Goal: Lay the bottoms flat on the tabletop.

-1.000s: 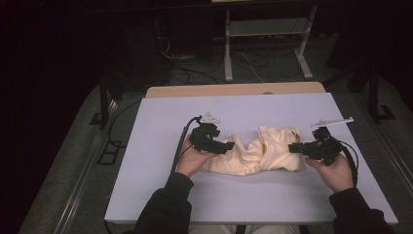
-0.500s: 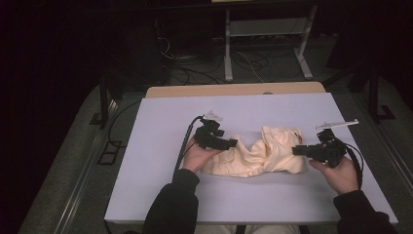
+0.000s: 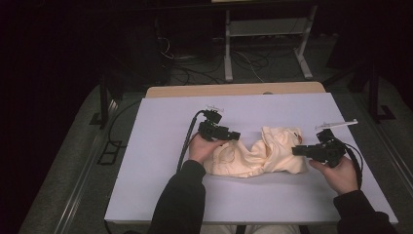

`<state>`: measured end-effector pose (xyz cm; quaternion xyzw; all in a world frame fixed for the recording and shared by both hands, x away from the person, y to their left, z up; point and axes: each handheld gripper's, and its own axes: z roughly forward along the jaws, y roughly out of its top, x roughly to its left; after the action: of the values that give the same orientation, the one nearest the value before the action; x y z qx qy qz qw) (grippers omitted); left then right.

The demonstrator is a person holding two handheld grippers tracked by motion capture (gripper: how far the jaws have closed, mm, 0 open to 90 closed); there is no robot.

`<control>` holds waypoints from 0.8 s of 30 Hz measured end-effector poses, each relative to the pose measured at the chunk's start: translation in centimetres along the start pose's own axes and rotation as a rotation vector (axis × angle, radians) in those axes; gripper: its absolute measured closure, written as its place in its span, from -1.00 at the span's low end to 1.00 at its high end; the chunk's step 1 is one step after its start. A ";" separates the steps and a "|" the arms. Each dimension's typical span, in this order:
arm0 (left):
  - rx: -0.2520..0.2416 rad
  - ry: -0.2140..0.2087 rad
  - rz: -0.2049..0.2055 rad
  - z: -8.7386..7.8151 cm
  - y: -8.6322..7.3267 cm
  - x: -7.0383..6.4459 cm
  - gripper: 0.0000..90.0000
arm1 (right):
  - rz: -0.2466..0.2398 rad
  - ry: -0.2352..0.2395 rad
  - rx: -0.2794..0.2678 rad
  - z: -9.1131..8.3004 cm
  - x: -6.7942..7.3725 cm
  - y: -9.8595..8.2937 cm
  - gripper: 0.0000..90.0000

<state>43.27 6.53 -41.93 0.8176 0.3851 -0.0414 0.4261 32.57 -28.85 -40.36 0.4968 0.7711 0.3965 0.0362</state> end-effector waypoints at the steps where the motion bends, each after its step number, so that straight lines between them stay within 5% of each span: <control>1: 0.019 -0.023 -0.003 0.4 0.2 0.1 -0.18 | -0.001 -0.001 0.000 0.0 0.0 0.0 0.78; 9: 0.094 -0.109 -0.040 1.6 0.2 0.2 -0.02 | -0.003 -0.003 0.000 0.0 0.0 0.0 0.78; 13: 0.154 -0.167 -0.073 1.7 -0.1 0.6 0.32 | -0.006 -0.006 0.002 0.1 0.1 0.0 0.78; 19: 0.186 -0.136 -0.015 1.3 -0.3 0.2 0.76 | -0.011 -0.013 0.007 0.2 0.2 0.0 0.78; 24: 0.197 -0.094 0.050 1.0 -0.1 -0.6 0.82 | -0.011 -0.012 0.006 0.2 0.2 0.0 0.78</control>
<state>43.03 5.51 -42.42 0.8620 0.3382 -0.1069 0.3621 32.55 -28.54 -40.45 0.4951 0.7748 0.3909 0.0412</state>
